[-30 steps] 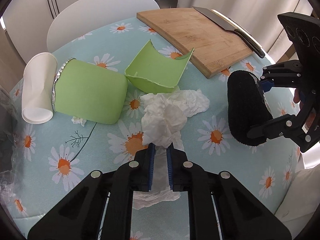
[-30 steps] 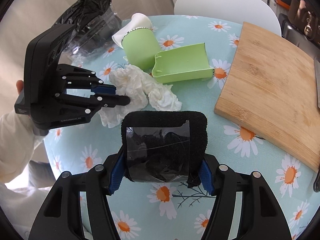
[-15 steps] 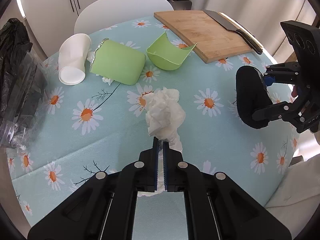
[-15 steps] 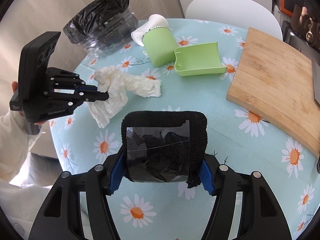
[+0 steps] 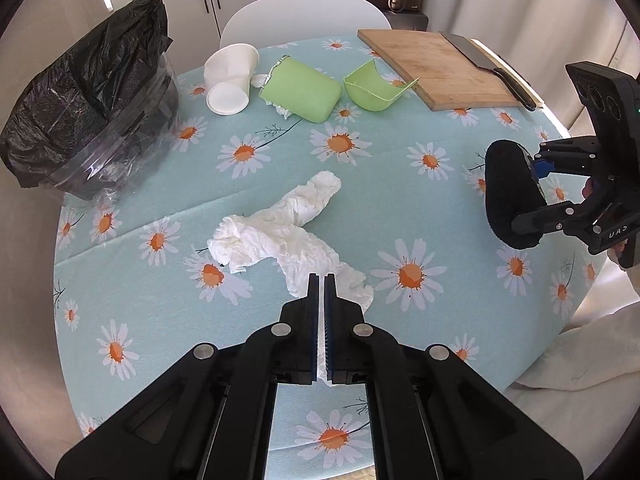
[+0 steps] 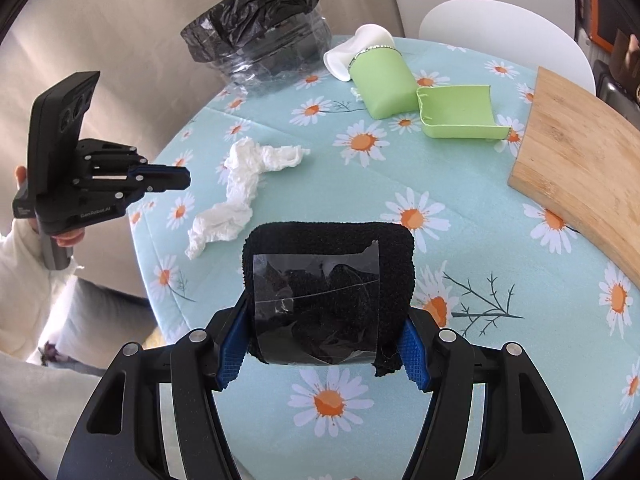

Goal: Collect trash

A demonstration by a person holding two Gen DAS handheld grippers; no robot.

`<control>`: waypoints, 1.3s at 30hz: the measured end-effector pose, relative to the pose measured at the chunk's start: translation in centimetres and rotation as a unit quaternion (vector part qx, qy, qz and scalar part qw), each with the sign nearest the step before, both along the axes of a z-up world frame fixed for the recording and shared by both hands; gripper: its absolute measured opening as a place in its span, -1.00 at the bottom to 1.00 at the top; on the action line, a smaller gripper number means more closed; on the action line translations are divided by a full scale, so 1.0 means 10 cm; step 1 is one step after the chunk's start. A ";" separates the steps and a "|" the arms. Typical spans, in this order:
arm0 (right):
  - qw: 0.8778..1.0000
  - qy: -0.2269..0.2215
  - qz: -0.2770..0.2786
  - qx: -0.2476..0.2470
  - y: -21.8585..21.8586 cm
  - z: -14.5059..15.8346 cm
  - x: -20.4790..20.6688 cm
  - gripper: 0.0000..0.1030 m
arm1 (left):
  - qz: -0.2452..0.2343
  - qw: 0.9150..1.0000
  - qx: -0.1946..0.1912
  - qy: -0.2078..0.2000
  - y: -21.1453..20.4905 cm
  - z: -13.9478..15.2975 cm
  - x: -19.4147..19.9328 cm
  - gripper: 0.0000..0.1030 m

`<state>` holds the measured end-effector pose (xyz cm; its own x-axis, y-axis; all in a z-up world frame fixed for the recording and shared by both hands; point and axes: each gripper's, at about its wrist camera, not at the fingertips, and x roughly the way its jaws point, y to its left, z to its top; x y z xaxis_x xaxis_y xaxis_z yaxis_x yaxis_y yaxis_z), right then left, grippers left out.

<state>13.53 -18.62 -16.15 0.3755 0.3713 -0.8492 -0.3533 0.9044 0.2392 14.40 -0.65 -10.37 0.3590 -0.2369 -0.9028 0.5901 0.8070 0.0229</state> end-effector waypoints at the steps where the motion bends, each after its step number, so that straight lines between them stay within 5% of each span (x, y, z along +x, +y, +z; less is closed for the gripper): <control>1: 1.000 -0.001 0.004 -0.001 0.02 0.00 -0.01 0.15 | 0.004 1.000 0.005 -0.002 0.01 0.01 -0.03 -0.94; 6: 1.000 -0.012 0.017 0.000 0.07 0.04 -0.05 0.15 | 0.021 1.000 0.015 -0.004 0.04 -0.01 -0.09 -0.84; 9: 1.000 -0.018 0.022 -0.004 0.10 0.07 -0.06 0.15 | 0.035 0.999 0.008 0.011 0.07 -0.05 -0.06 -0.48; 23: 1.000 0.001 -0.001 -0.026 -0.10 -0.05 -0.03 0.15 | 0.076 0.997 0.017 0.024 0.07 -0.25 0.52 0.52; 30: 0.999 0.010 -0.020 -0.035 -0.19 -0.06 0.21 0.15 | 0.070 0.997 0.023 0.039 0.02 -0.44 0.83 0.54; 39: 0.998 0.011 -0.020 -0.052 -0.19 0.02 0.47 0.16 | 0.052 0.996 -0.015 0.067 0.00 -0.50 1.00 -0.44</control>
